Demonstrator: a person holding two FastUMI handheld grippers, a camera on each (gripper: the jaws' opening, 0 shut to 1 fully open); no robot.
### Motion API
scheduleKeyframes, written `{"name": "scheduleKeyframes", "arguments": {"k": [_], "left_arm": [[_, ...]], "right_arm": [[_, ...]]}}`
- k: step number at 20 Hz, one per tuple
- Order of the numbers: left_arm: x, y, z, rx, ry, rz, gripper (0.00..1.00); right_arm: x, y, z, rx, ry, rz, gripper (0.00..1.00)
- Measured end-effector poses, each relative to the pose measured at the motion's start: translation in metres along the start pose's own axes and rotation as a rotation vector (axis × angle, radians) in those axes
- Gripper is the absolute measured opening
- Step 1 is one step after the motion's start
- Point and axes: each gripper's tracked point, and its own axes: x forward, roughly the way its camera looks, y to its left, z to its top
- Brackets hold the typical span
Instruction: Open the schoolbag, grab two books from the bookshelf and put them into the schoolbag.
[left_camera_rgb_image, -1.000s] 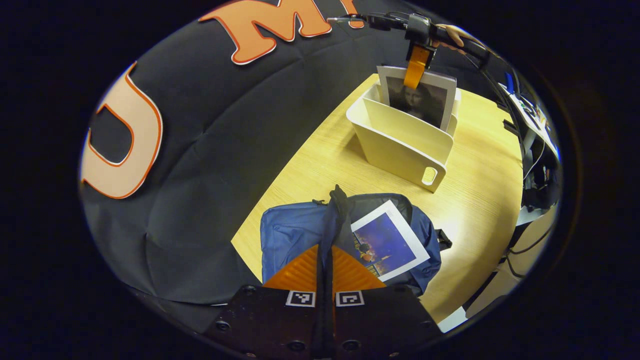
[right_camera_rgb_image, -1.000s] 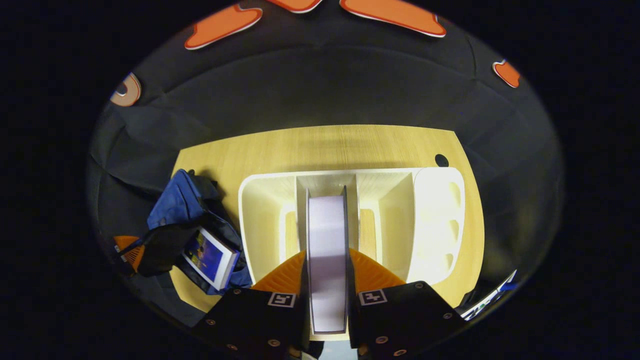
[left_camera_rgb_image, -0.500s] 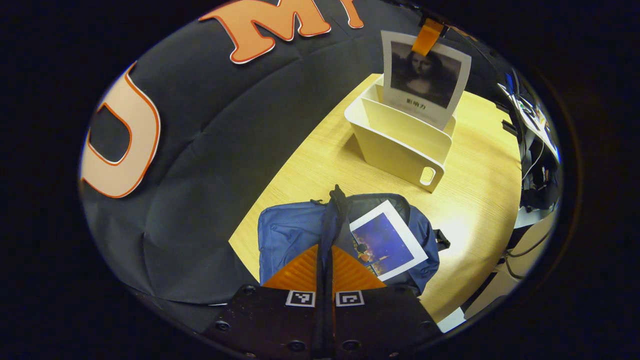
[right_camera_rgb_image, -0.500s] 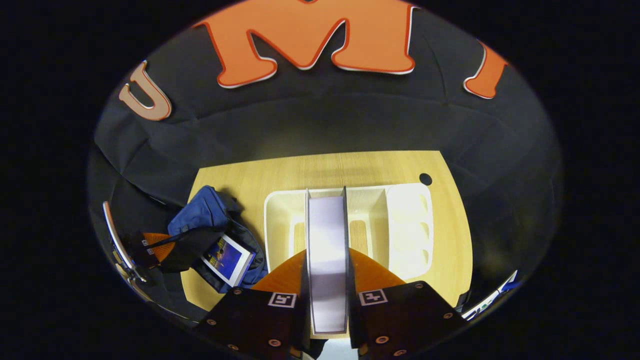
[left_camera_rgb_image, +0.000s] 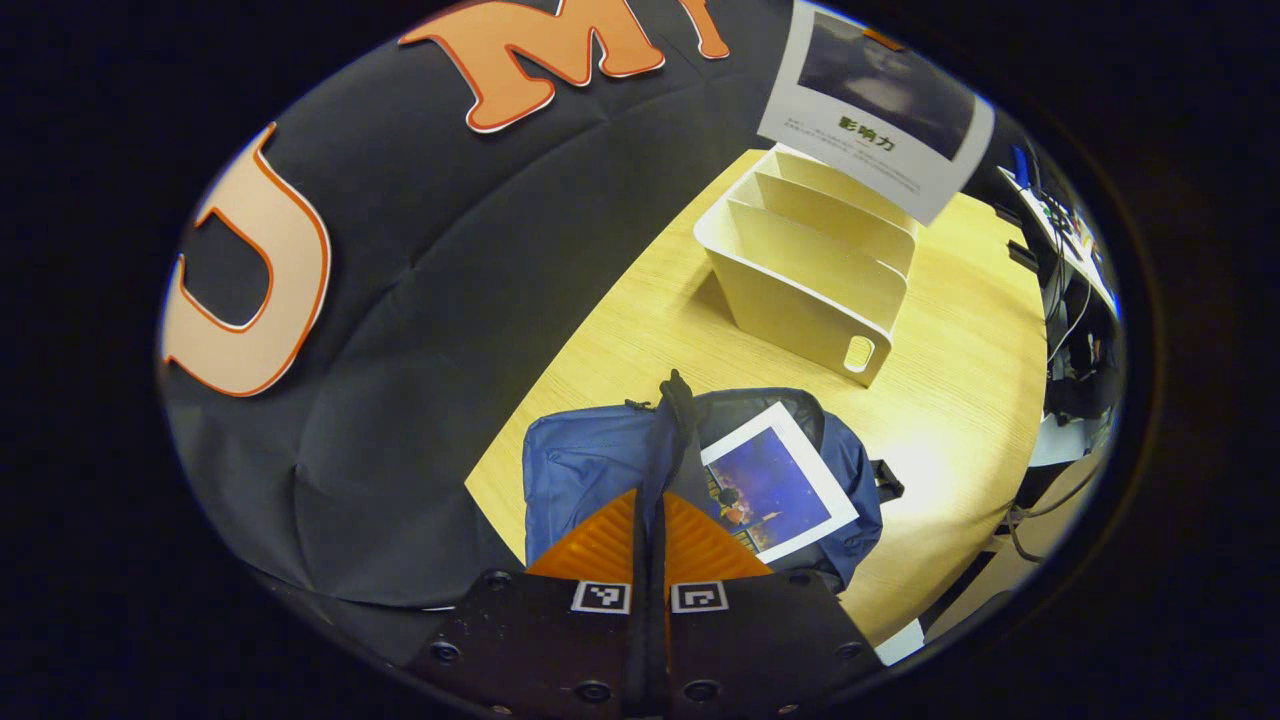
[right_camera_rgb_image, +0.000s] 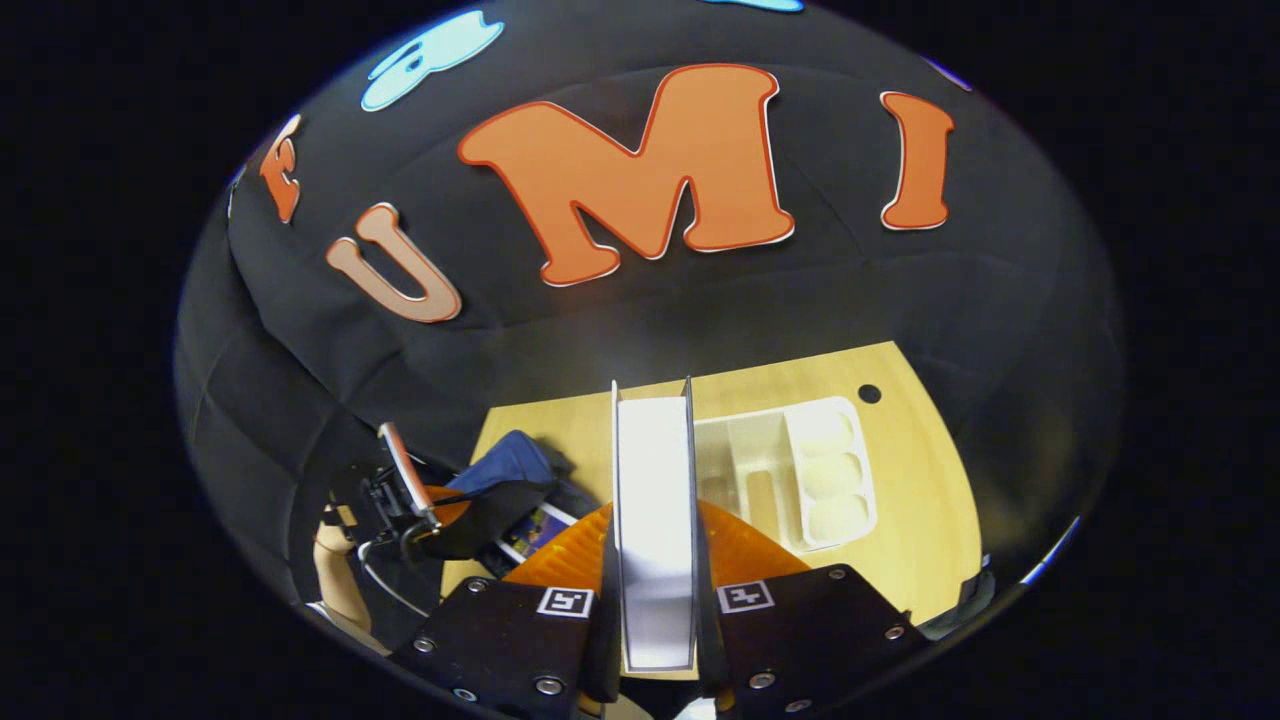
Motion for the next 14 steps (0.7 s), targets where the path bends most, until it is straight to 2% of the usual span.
{"name": "scheduleKeyframes", "arguments": {"k": [3,6,14], "left_arm": [[-0.005,0.003,0.003,0.024,-0.003,0.017,0.01],[-0.007,0.002,0.003,0.023,-0.005,0.021,0.01],[-0.013,-0.001,0.003,0.020,-0.013,0.025,0.01]], "right_arm": [[0.000,0.023,-0.024,0.068,-0.010,0.109,0.30],[0.015,0.034,-0.051,0.095,-0.013,0.161,0.30],[0.102,0.087,-0.133,0.240,0.023,0.290,0.30]]}}
